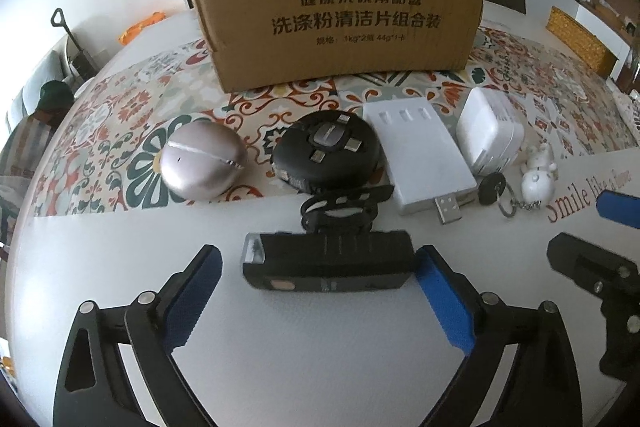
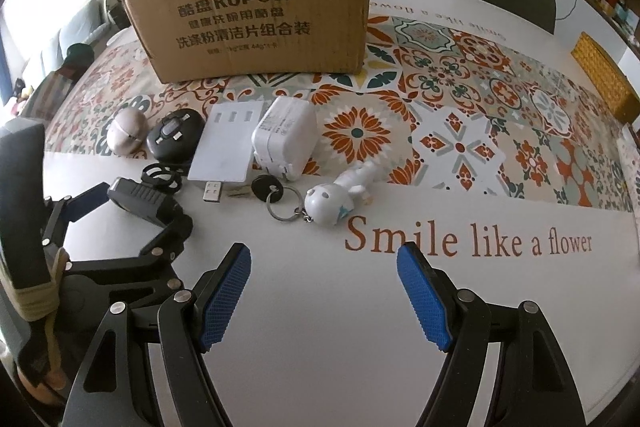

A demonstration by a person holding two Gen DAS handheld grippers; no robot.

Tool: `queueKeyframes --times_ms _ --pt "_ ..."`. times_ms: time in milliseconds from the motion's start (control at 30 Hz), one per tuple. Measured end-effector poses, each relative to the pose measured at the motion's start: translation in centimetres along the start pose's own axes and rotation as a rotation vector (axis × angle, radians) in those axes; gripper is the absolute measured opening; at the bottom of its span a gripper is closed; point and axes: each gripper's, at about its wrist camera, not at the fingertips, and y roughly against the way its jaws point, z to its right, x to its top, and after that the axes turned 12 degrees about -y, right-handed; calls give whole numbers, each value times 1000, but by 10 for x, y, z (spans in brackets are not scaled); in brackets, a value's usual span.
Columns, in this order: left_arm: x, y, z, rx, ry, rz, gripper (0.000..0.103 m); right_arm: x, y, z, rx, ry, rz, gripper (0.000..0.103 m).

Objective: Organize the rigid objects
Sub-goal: 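Close the left gripper on the black bike light, then lift the bike light with the left gripper while the right gripper grasps the white figurine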

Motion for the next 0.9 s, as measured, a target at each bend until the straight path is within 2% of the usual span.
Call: queueKeyframes --times_ms 133,267,467,700,900 --pt "1 0 0 -8 -1 29 87 -1 -3 0 7 -1 -9 76" --pt "-1 3 0 -30 6 43 72 -2 -5 0 15 0 -14 76" --pt "-1 9 2 -17 -18 34 72 -3 -5 0 23 5 -14 76" --pt "5 41 1 6 -9 74 72 1 3 0 49 11 17 76" --pt "12 59 11 102 49 120 72 13 2 4 52 65 18 76"
